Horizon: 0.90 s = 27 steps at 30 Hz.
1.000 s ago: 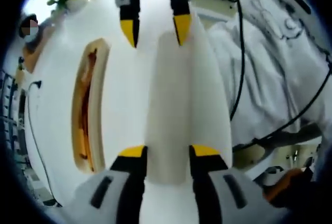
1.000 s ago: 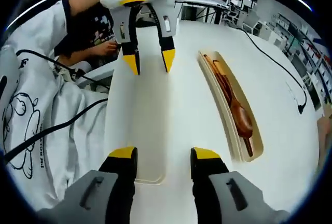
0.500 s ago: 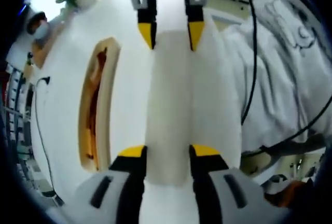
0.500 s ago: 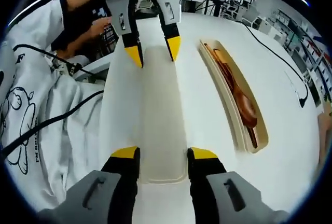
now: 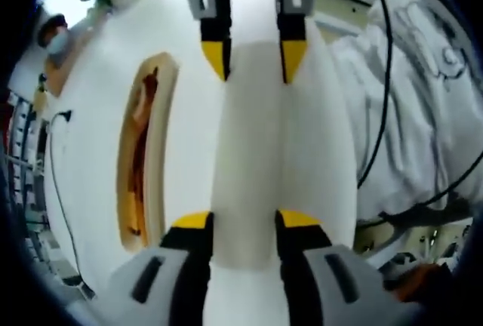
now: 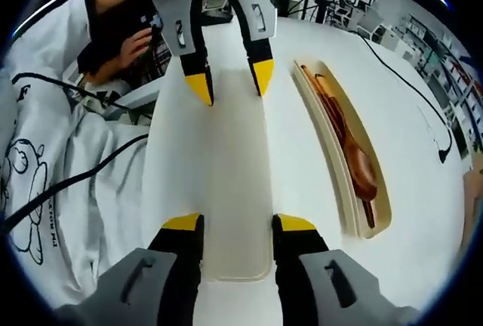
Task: Arrange the utensils inside the cutlery case until each visible utensil rests in its matching compartment.
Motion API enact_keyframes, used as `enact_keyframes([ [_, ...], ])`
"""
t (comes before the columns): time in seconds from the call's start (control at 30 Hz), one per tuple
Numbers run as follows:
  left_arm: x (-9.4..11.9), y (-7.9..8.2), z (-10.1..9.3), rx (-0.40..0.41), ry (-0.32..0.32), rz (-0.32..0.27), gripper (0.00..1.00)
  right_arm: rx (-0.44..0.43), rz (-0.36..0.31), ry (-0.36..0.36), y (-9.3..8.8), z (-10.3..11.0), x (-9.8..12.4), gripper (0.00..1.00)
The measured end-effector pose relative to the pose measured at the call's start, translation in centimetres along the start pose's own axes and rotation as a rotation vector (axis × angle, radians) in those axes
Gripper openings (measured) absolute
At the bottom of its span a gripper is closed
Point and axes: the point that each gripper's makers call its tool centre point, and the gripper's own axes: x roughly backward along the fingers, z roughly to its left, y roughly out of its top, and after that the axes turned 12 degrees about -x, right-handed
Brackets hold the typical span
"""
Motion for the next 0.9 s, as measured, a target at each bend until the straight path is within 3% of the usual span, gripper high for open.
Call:
enact_keyframes([
  [0.17, 0.0, 0.3, -0.3, 0.005, -0.031, 0.003, 0.34, -0.007, 0.061, 0.015, 0.0, 0.0, 0.0, 0.36],
  [0.37, 0.5, -0.5, 0.5, 0.056, -0.113, -0.05, 0.35, -0.074, 0.05, 0.125, 0.2, -0.4, 0.4, 0.36],
  [0.5, 0.6, -0.7, 0.6, 0.065, -0.125, -0.068, 0.35, -0.065, 0.065, 0.126, 0.2, -0.3, 0.4, 0.36],
  [0.7, 0.6, -0.8, 0.7, 0.057, -0.131, -0.042, 0.35, -0.061, 0.105, 0.128, -0.1, 0.1, 0.3, 0.36],
  [0.9, 0.6, -0.7, 0.6, 0.067, -0.152, -0.034, 0.34, -0.033, 0.103, 0.113, 0.0, -0.1, 0.3, 0.37],
])
